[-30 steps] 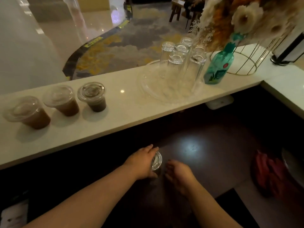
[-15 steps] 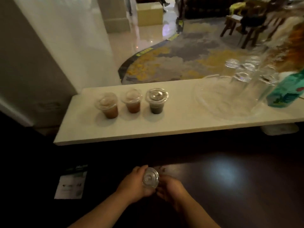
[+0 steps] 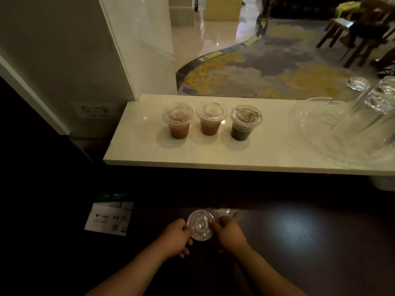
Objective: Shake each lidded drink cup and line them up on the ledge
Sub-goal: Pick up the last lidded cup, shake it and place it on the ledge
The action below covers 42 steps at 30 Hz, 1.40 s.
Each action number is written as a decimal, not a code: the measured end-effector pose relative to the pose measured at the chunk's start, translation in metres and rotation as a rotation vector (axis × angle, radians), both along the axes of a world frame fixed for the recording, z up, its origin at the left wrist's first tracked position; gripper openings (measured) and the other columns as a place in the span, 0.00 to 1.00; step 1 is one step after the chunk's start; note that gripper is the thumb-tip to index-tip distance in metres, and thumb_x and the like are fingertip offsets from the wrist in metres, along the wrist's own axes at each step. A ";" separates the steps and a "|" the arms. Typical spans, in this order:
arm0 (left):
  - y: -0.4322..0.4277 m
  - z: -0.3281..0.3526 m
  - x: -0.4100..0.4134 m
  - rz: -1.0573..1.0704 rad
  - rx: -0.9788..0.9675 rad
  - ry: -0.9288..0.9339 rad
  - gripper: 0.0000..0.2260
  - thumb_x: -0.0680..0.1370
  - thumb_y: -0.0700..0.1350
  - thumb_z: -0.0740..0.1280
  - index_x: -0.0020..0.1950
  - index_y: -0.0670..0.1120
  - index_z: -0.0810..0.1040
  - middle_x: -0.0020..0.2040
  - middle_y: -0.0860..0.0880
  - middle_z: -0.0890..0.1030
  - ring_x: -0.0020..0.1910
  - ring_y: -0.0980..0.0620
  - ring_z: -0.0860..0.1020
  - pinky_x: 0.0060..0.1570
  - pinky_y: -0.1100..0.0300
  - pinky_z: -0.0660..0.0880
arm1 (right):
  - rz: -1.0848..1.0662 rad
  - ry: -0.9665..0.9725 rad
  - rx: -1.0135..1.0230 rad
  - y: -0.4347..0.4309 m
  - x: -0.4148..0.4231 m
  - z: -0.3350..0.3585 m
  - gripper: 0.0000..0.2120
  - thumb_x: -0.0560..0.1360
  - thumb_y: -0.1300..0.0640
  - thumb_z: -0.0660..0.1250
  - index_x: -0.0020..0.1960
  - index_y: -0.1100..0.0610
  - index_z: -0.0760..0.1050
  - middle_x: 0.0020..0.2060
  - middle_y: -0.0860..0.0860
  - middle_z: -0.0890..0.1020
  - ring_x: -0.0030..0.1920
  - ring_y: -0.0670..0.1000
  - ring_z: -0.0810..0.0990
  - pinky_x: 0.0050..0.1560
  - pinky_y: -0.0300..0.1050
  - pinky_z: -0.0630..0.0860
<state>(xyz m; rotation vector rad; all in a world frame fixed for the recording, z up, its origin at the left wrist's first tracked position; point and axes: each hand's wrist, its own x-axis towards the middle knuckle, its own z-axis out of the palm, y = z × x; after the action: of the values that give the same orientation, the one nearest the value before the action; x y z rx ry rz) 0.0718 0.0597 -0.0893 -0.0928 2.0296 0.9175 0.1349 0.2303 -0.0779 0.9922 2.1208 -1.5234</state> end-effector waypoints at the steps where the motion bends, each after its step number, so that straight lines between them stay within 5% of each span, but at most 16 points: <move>1: -0.002 0.001 0.003 -0.027 0.008 -0.047 0.11 0.86 0.52 0.63 0.61 0.46 0.74 0.46 0.46 0.83 0.28 0.54 0.80 0.29 0.61 0.77 | 0.000 0.018 0.027 0.001 -0.005 -0.001 0.12 0.78 0.46 0.68 0.44 0.54 0.75 0.36 0.54 0.84 0.28 0.51 0.81 0.23 0.42 0.77; 6: 0.001 0.008 -0.008 -0.021 -0.047 0.040 0.15 0.82 0.58 0.67 0.60 0.49 0.74 0.51 0.48 0.83 0.35 0.53 0.81 0.30 0.61 0.78 | 0.003 0.019 0.058 0.000 -0.008 0.004 0.11 0.78 0.43 0.67 0.43 0.48 0.72 0.36 0.49 0.83 0.30 0.46 0.81 0.28 0.40 0.76; 10: 0.009 0.004 -0.016 0.011 -0.046 0.166 0.11 0.83 0.57 0.64 0.54 0.51 0.73 0.46 0.48 0.82 0.35 0.52 0.81 0.30 0.59 0.79 | 0.016 -0.108 -0.066 -0.007 0.009 0.004 0.15 0.80 0.45 0.64 0.55 0.57 0.75 0.44 0.57 0.86 0.36 0.57 0.87 0.31 0.50 0.84; 13: 0.005 -0.002 -0.008 0.010 -0.015 0.142 0.10 0.84 0.55 0.63 0.49 0.49 0.72 0.42 0.47 0.81 0.31 0.52 0.78 0.28 0.59 0.76 | -0.009 -0.084 -0.108 -0.007 0.009 0.002 0.13 0.81 0.47 0.63 0.51 0.57 0.77 0.41 0.58 0.86 0.33 0.53 0.84 0.36 0.54 0.84; 18: 0.002 0.005 -0.004 -0.043 -0.021 0.012 0.12 0.84 0.55 0.64 0.57 0.46 0.73 0.46 0.47 0.81 0.31 0.54 0.78 0.28 0.61 0.76 | -0.024 -0.016 0.006 0.001 -0.008 0.008 0.11 0.80 0.47 0.65 0.50 0.55 0.74 0.36 0.51 0.82 0.28 0.50 0.81 0.27 0.46 0.81; 23: 0.012 0.015 -0.018 -0.035 -0.113 0.143 0.15 0.82 0.63 0.62 0.56 0.52 0.72 0.46 0.48 0.83 0.35 0.51 0.82 0.28 0.60 0.77 | -0.028 -0.117 -0.114 -0.007 0.001 0.010 0.15 0.80 0.46 0.64 0.58 0.57 0.72 0.50 0.58 0.84 0.44 0.57 0.87 0.34 0.50 0.84; 29: 0.006 0.000 0.001 -0.003 -0.078 0.151 0.15 0.84 0.60 0.61 0.51 0.48 0.73 0.43 0.48 0.80 0.34 0.51 0.79 0.34 0.54 0.79 | -0.016 -0.047 -0.064 0.001 -0.005 0.004 0.11 0.80 0.50 0.66 0.48 0.58 0.73 0.38 0.52 0.80 0.35 0.51 0.82 0.33 0.50 0.83; 31: 0.006 0.003 0.004 -0.046 -0.156 0.207 0.13 0.83 0.59 0.63 0.55 0.49 0.74 0.49 0.49 0.81 0.41 0.50 0.81 0.43 0.50 0.83 | -0.004 -0.033 -0.057 0.005 -0.010 0.000 0.11 0.80 0.50 0.68 0.47 0.58 0.73 0.37 0.52 0.80 0.34 0.50 0.80 0.32 0.47 0.81; 33: 0.013 0.011 0.004 -0.173 -0.274 0.451 0.18 0.81 0.57 0.66 0.69 0.53 0.72 0.68 0.49 0.76 0.61 0.47 0.80 0.56 0.52 0.79 | -0.024 -0.020 -0.102 0.006 -0.011 -0.002 0.10 0.79 0.51 0.68 0.47 0.58 0.76 0.38 0.53 0.82 0.34 0.50 0.81 0.31 0.43 0.80; 36: 0.038 0.021 0.006 -0.457 -0.268 0.700 0.34 0.80 0.60 0.63 0.84 0.55 0.56 0.86 0.49 0.54 0.82 0.44 0.59 0.79 0.50 0.62 | -0.120 -0.062 -0.272 0.011 -0.005 -0.003 0.12 0.83 0.52 0.62 0.54 0.57 0.81 0.45 0.53 0.84 0.37 0.43 0.81 0.32 0.29 0.75; 39: 0.058 0.011 0.012 -0.697 -0.362 0.592 0.39 0.80 0.66 0.59 0.85 0.57 0.45 0.87 0.48 0.40 0.85 0.40 0.44 0.82 0.39 0.48 | -0.343 -0.095 -0.655 0.009 0.004 -0.012 0.22 0.85 0.48 0.54 0.60 0.61 0.81 0.55 0.61 0.86 0.45 0.54 0.87 0.37 0.40 0.80; 42: 0.063 -0.001 0.012 -0.788 -0.478 0.530 0.39 0.81 0.66 0.59 0.85 0.56 0.43 0.86 0.45 0.37 0.84 0.35 0.44 0.81 0.35 0.51 | -0.489 -0.073 -0.892 0.008 0.010 -0.015 0.26 0.85 0.47 0.50 0.65 0.64 0.77 0.45 0.61 0.87 0.35 0.54 0.87 0.28 0.42 0.80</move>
<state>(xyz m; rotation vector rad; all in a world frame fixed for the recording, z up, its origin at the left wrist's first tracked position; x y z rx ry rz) 0.0833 0.1227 -0.0905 0.7096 2.4225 -0.0629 0.1446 0.2382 -0.0934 1.1876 0.9367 -2.2811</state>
